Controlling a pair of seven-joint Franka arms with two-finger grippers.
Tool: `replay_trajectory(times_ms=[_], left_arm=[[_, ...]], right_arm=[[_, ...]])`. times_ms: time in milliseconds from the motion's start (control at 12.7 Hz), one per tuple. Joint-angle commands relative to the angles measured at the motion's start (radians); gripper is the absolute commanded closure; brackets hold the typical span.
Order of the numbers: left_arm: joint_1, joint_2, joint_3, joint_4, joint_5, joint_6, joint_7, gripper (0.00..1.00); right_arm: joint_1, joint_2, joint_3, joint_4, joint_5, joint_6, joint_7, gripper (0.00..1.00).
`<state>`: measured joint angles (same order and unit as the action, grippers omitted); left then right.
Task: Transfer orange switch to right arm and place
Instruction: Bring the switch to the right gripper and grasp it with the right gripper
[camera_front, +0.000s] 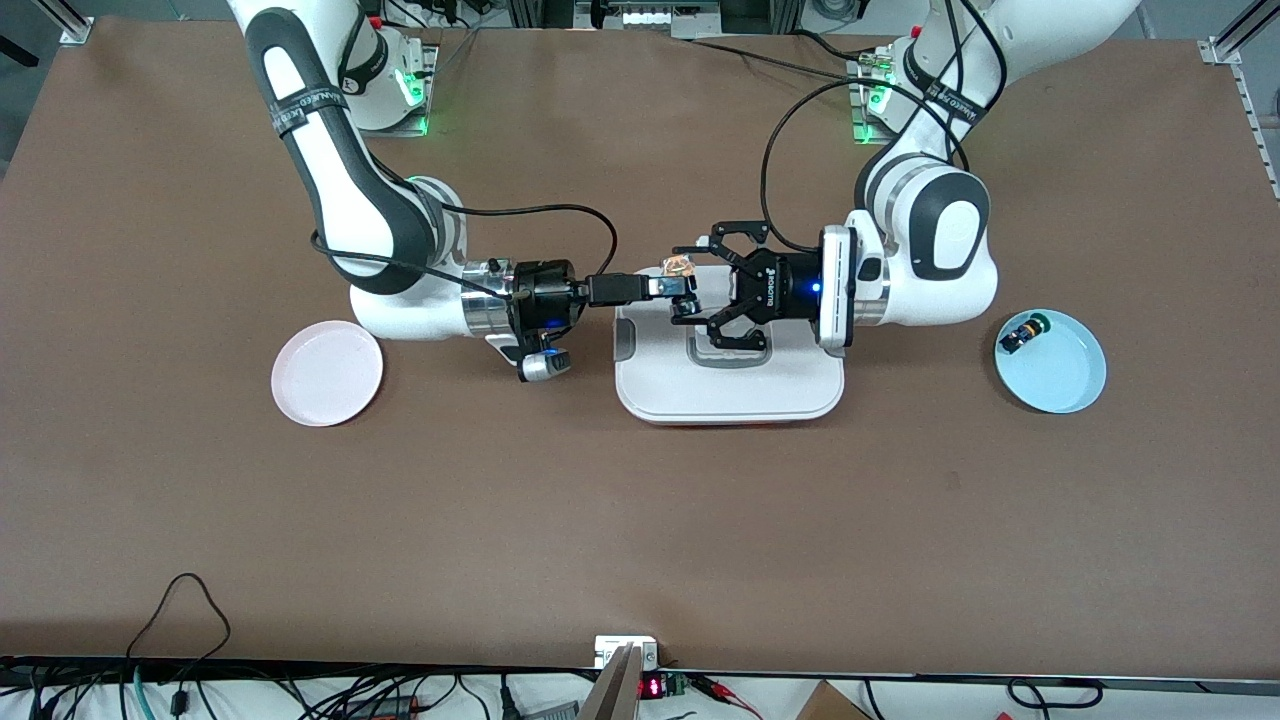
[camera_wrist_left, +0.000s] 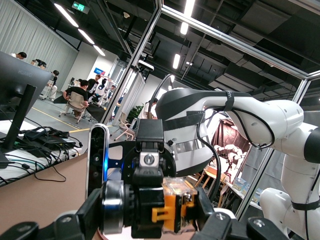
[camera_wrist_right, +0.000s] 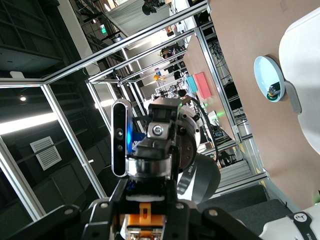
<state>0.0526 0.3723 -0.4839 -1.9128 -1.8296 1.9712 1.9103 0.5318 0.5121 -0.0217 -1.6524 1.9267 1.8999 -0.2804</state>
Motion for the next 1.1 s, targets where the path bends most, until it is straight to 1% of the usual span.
replay_trajectory(times_ms=[0,79,236,315,394,473,552,788,867,1025], left_arm=[[0.001,-0.013,-0.002,-0.003,-0.013,0.008,0.013,1.00],[0.001,-0.013,-0.002,-0.003,-0.013,0.008,0.013,1.00],[0.001,-0.013,-0.001,-0.003,-0.014,0.008,0.009,0.99],[0.001,-0.015,-0.002,-0.003,-0.019,0.008,0.009,0.93],[0.001,-0.015,-0.002,-0.003,-0.022,0.008,0.009,0.82],[0.001,-0.015,-0.001,-0.003,-0.022,0.008,0.009,0.58],[0.003,-0.016,-0.001,-0.005,-0.023,0.006,0.013,0.01],[0.019,-0.021,0.001,-0.006,-0.013,0.006,0.006,0.00],[0.042,-0.036,0.002,-0.014,0.007,0.005,0.007,0.00],[0.097,-0.049,0.010,-0.015,0.122,-0.005,0.004,0.00]], right_arm=[[0.013,0.011,-0.006,0.031,0.018,0.004,-0.026,0.85],[0.016,0.011,-0.006,0.032,0.015,0.004,-0.070,0.90],[0.014,0.011,-0.006,0.032,0.014,0.004,-0.092,0.91],[0.014,0.011,-0.006,0.032,0.014,0.004,-0.094,0.91],[0.014,0.011,-0.006,0.032,0.014,0.004,-0.094,0.91],[0.014,0.011,-0.006,0.034,0.014,0.004,-0.094,0.91],[0.014,0.011,-0.006,0.034,0.014,0.004,-0.095,0.91],[0.014,0.011,-0.006,0.034,0.014,0.004,-0.115,0.91],[0.014,0.011,-0.006,0.034,0.014,0.004,-0.115,0.91],[0.005,0.011,-0.007,0.034,0.008,0.005,-0.124,0.91]])
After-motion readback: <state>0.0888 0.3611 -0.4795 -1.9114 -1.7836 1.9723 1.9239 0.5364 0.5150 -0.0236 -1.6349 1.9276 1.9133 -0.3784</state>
